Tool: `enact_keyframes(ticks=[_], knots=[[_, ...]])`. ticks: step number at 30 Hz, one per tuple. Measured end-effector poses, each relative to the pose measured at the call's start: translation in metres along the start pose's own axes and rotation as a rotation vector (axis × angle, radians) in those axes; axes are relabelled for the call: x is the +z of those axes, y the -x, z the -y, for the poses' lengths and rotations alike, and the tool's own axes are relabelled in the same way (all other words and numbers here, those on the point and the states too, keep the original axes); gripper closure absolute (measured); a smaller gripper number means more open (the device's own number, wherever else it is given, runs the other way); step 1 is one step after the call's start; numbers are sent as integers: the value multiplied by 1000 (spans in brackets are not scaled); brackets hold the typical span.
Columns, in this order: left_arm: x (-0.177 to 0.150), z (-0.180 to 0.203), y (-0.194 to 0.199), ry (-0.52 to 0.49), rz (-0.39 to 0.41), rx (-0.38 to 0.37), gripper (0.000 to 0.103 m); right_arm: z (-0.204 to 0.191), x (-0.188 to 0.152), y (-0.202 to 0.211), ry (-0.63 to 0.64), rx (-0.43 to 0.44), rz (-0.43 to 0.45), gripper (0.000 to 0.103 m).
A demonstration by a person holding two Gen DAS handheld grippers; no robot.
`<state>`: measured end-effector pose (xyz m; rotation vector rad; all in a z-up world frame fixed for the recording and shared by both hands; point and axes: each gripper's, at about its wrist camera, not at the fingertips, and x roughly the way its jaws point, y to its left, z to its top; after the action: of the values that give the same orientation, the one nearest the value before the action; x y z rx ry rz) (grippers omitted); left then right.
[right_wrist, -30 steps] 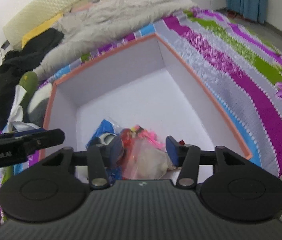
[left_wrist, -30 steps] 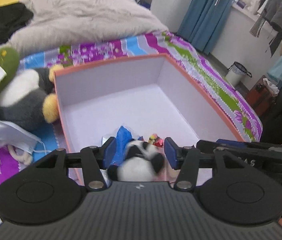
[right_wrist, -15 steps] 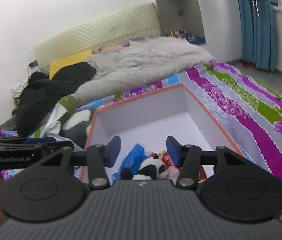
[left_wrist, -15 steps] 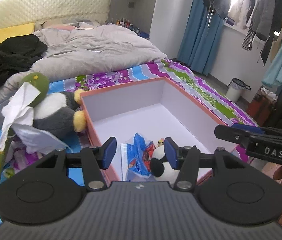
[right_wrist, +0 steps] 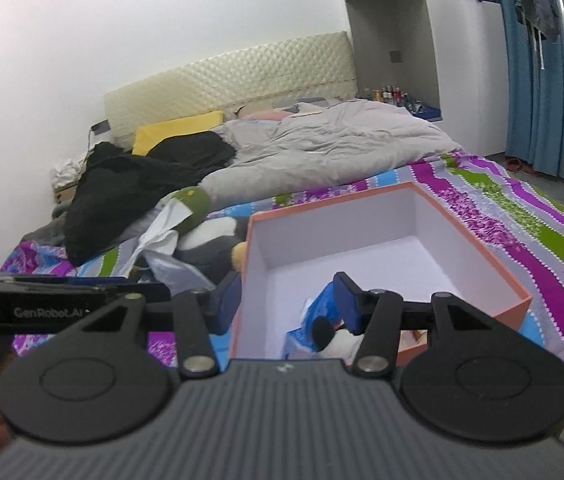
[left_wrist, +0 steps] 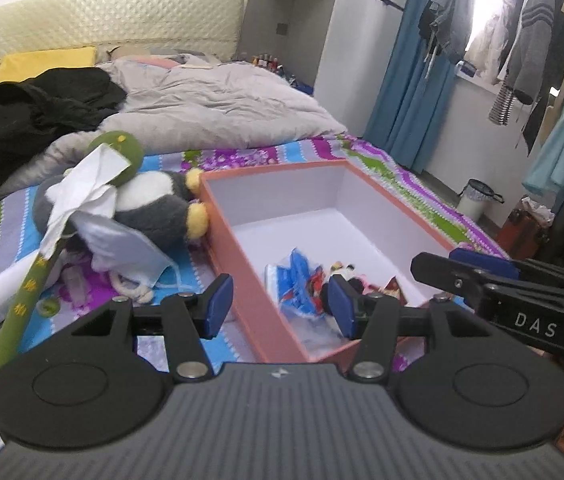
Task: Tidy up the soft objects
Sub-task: 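Move both tools back toward the pile of soft items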
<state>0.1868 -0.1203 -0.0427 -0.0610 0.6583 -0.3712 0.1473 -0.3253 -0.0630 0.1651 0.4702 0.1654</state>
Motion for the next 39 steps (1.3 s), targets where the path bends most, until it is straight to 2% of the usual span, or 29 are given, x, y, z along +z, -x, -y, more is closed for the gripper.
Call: enact_keyframes(ticks=[8, 17, 25, 31, 39], knots=[[-25, -24, 29, 27, 3, 61, 44, -28, -19, 9, 19, 25, -20, 49], [-53, -53, 55, 85, -7, 118, 44, -60, -43, 12, 54, 67, -84, 49], [-88, -98, 70, 217, -52, 180, 41, -82, -65, 8, 86, 102, -156, 49], [-103, -123, 65, 256, -71, 224, 41, -95, -74, -8, 98, 126, -193, 49], [-107, -150, 24, 268, -105, 251, 41, -110, -82, -54, 100, 159, -250, 49]])
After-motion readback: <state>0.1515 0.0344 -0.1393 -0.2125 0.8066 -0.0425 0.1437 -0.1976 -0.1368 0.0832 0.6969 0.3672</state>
